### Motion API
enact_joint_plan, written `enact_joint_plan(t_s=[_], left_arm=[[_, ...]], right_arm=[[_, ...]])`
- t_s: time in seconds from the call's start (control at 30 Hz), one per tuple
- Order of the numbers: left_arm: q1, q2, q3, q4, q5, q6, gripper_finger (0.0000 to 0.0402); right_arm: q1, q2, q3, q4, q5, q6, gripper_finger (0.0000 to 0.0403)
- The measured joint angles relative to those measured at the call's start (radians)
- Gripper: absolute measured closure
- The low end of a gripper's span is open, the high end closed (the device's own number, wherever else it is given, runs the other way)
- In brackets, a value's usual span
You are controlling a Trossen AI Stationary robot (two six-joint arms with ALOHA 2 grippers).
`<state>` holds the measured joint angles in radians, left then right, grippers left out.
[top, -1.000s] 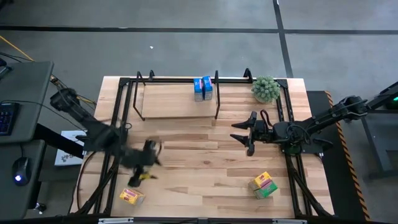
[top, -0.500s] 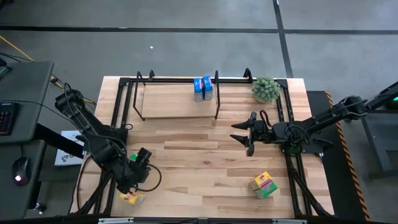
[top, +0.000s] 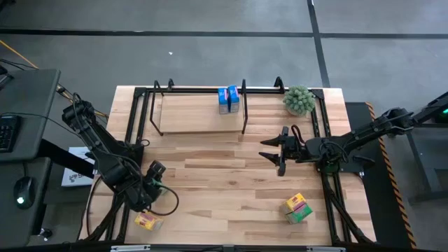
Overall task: Stack cereal on shelf
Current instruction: Put the top green cereal box on the shelf
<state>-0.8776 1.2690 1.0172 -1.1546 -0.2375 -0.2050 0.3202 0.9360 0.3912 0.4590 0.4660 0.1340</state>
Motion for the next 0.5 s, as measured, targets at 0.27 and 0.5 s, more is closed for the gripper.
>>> enact_joint_plan(t_s=[0.27, 0.5], left_arm=[[0.001, 0.0, -0.024, 0.0, 0.038, -0.009, 0.0155], [0.001, -0.001, -0.04, -0.002, -0.017, 0.016, 0.0156]], right_arm=[[0.0, 0.0, 0.0, 0.0, 0.0, 0.0, 0.0203], [0.0, 0.0, 0.0, 0.001, 0.0, 0.0, 0.0203]])
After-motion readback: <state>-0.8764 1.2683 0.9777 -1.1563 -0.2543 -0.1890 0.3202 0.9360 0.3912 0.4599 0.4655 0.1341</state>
